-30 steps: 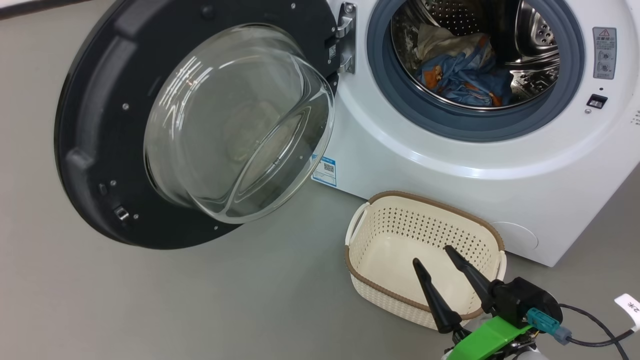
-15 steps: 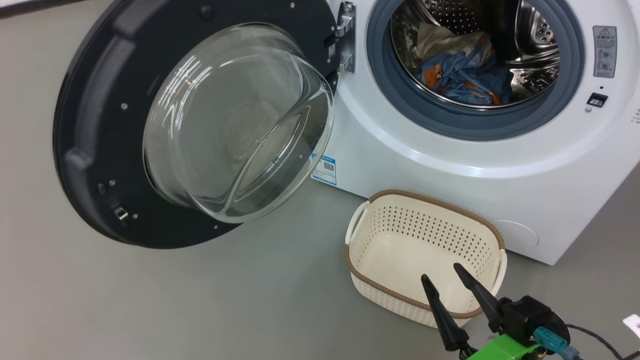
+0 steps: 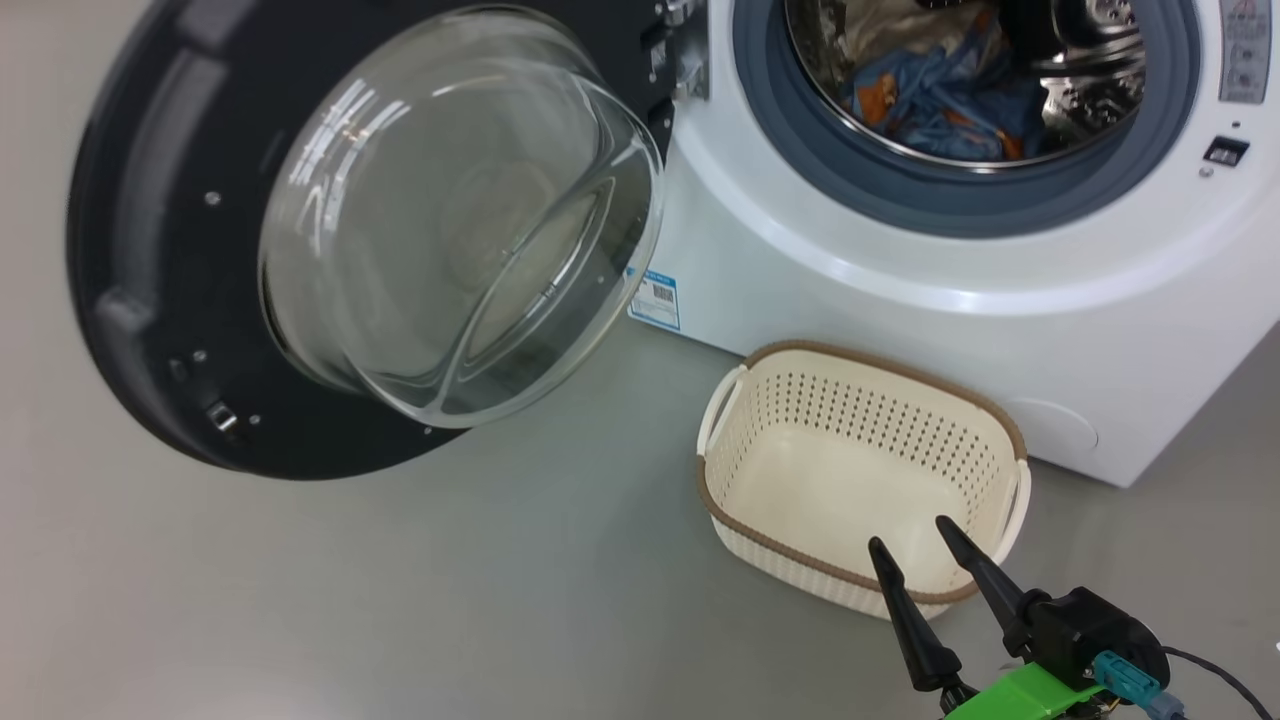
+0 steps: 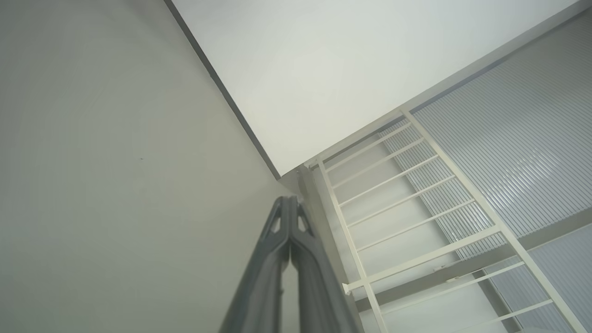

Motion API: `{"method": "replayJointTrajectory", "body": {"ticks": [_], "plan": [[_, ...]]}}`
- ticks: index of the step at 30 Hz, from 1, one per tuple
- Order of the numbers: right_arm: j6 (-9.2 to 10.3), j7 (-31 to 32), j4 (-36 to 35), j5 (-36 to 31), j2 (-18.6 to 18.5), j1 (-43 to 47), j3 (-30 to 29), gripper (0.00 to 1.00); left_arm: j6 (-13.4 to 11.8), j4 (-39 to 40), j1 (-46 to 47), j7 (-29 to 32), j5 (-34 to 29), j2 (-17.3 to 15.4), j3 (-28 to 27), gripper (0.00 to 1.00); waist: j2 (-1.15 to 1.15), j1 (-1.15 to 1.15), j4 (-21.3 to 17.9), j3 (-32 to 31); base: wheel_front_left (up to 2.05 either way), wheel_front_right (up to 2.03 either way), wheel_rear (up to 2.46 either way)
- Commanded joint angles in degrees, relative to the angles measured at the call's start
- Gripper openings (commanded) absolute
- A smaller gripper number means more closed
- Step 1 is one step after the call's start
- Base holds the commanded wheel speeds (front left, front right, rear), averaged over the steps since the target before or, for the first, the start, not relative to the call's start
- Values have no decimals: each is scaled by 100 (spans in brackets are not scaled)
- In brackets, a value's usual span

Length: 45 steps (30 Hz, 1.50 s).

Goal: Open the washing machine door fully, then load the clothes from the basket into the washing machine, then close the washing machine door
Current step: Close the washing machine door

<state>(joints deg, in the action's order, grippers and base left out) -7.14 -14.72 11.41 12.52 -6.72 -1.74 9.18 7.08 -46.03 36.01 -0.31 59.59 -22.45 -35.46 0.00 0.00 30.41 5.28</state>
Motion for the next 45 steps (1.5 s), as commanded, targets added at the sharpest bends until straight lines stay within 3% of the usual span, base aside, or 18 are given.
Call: {"method": "replayJointTrajectory", "body": {"ticks": [1,19,27,37,45], "plan": [[-35,-28,-173,-96,-1,-59,129,100,39,109,133,77,87,-481,-16,0,0,0,-117,202,0,0,0],[-35,-28,-191,-310,-34,-448,55,100,40,-134,454,593,1106,-1011,-56,0,0,0,-972,1084,0,0,0],[-35,-28,-203,-332,-34,-432,-13,100,40,-333,611,1191,1558,-1134,37,0,0,0,-1071,1137,0,0,0],[-35,-28,-190,-335,-85,-425,-19,100,40,-213,437,2205,2076,-961,347,0,0,0,-941,1039,0,0,0],[-35,-28,-165,-292,-120,-427,33,100,40,-78,335,2683,2456,-753,395,0,0,0,-892,942,0,0,0]]}}
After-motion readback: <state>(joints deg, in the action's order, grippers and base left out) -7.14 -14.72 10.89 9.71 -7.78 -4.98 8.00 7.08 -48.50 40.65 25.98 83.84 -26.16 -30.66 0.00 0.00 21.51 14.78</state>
